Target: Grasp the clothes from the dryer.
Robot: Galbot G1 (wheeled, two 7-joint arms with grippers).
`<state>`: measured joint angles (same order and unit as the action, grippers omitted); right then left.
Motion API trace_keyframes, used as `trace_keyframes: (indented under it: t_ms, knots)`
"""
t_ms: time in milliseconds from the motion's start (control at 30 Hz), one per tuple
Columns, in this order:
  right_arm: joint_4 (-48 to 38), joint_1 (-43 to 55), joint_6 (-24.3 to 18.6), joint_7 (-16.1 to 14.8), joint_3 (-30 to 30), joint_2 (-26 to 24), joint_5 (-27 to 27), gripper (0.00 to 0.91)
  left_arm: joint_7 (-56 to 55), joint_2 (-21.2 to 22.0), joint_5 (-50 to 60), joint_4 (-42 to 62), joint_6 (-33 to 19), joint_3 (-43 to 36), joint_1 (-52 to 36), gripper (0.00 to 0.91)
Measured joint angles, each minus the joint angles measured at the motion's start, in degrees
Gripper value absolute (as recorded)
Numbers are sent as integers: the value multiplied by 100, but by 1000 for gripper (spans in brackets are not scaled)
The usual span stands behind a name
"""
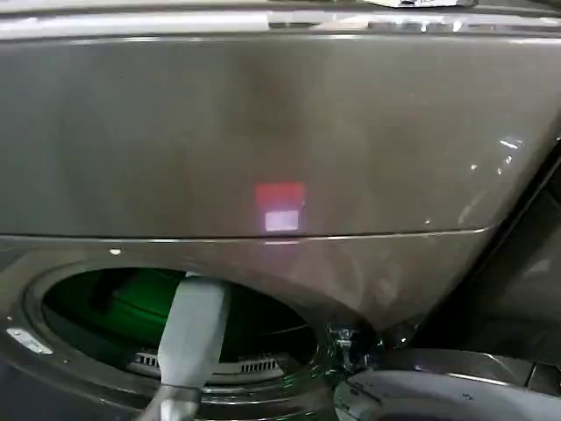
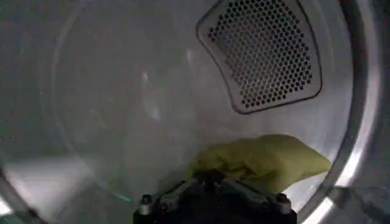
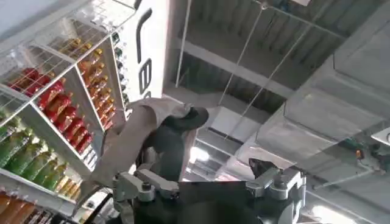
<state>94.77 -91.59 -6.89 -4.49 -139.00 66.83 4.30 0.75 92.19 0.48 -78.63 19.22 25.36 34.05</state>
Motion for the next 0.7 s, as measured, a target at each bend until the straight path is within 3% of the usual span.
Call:
trace_keyframes:
  t_ms: [700]
  knots:
    - [49, 52, 40, 159, 45, -42, -21, 907, -1, 0, -50, -38, 26, -6, 20, 0]
